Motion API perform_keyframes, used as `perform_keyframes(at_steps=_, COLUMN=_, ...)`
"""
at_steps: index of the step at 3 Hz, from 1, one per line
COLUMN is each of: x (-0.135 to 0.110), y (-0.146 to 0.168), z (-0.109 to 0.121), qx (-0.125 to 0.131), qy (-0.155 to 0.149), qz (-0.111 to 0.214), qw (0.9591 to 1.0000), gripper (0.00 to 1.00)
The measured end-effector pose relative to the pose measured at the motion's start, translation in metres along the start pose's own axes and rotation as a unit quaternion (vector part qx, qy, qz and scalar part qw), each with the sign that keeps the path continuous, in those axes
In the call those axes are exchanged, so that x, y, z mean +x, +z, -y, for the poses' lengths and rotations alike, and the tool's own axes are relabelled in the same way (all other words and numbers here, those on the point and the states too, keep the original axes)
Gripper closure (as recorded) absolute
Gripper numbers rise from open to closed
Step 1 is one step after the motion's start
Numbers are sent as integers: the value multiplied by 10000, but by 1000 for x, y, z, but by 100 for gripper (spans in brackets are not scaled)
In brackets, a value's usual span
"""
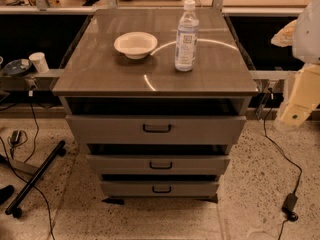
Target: Open bottom drawer
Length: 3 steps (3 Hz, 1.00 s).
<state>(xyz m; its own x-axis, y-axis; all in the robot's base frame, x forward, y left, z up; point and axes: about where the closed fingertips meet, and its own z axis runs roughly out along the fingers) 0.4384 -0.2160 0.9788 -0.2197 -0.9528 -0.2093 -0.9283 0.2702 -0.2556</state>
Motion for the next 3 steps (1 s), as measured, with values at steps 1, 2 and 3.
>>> perform_keyframes(at_steps=1, x=0, y=0, z=0, qx=0, qy=0, qz=0, qw=10000, gripper=0)
perform_keyframes(at_steps=2, x=0, y=0, z=0, qx=0, qy=0, qz=0, qw=10000, gripper=19)
perform_keyframes(at_steps=3, x=0, y=0, z=0, qx=1, qy=0, qz=0, qw=10000, gripper=42)
